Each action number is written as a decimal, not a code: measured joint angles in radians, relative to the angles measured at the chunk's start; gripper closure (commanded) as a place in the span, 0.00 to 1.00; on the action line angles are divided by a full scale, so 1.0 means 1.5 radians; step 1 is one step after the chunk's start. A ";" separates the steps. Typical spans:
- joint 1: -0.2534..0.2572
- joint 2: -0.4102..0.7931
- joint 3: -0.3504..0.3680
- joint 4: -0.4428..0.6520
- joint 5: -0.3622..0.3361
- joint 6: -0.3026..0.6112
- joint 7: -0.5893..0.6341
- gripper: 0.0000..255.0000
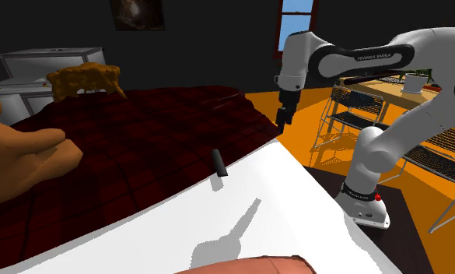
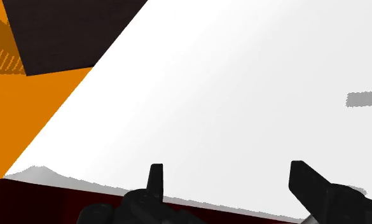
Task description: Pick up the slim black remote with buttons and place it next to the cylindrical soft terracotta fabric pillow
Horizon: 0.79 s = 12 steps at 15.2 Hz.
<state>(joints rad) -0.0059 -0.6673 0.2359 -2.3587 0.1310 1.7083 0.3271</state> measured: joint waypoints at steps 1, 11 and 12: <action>-0.006 0.019 0.017 0.005 0.002 0.020 0.030 0.00; -0.081 0.231 0.193 0.096 -0.055 0.174 0.365 0.00; -0.093 0.265 0.209 0.117 -0.076 0.186 0.401 0.00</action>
<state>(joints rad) -0.1450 -0.2698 0.5490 -2.1825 0.0168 1.9867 0.9288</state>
